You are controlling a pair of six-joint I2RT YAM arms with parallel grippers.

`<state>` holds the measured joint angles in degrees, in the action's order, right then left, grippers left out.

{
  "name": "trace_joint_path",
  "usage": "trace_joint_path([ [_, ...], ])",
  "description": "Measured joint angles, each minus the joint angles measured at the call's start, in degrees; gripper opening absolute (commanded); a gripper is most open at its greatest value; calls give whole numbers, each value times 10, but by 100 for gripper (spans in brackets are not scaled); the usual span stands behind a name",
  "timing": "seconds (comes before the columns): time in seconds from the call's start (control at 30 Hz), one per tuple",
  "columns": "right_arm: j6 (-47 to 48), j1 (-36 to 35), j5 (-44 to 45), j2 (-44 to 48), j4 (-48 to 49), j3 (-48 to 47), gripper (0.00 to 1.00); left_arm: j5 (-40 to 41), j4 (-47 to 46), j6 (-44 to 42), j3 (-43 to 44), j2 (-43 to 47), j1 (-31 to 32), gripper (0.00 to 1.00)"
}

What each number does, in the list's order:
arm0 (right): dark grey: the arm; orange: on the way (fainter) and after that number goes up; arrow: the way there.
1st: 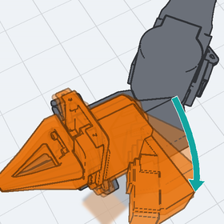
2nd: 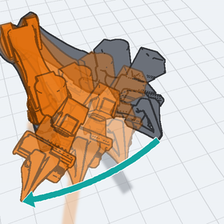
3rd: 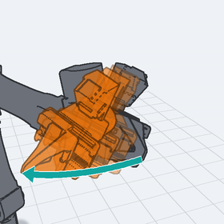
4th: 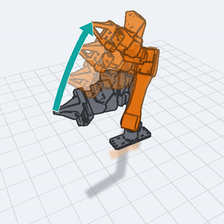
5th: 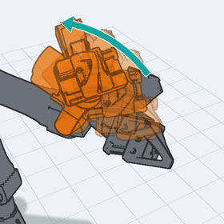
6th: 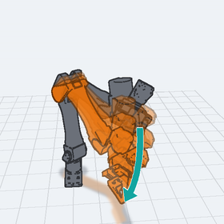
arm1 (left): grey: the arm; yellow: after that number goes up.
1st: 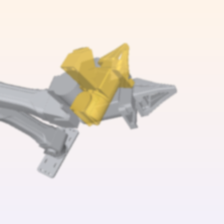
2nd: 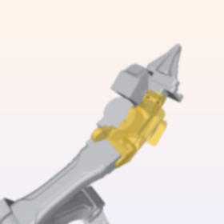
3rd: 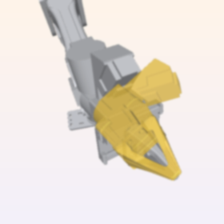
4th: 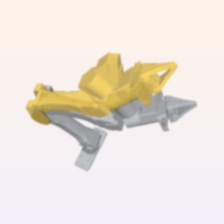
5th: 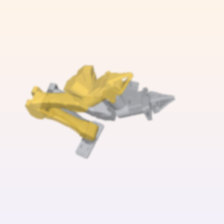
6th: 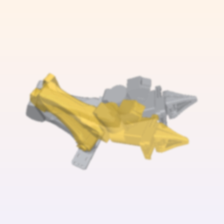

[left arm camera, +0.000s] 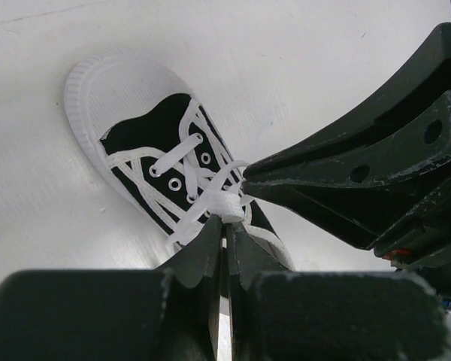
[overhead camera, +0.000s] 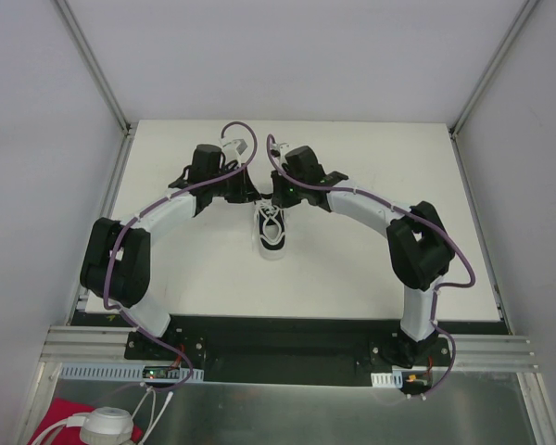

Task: Tie the shoes
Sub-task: Cross the shoelace with the shoelace.

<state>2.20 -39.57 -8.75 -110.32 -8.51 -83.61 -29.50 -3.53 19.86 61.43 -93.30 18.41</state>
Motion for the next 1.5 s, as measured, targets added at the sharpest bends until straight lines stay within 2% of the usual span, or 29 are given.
trace_joint_path([
  [0.1,1,0,3,0,-4,1,22,0,0,0,0,0,0,0],
  [0.37,2,0,7,0,-4,1,23,0,0,0,0,0,0,0],
  [0.53,2,0,11,7,-5,5,31,0,0,0,0,0,0,0],
  [0.67,2,4,13,14,-6,7,33,0,0,0,0,0,0,0],
  [1.03,-8,24,-10,14,-3,10,29,0,0,0,0,0,0,0],
  [1.2,-10,23,-26,14,-3,10,24,0,0,0,0,0,0,0],
  [1.5,-12,19,-38,14,5,28,22,0,0,0,0,0,0,0],
])
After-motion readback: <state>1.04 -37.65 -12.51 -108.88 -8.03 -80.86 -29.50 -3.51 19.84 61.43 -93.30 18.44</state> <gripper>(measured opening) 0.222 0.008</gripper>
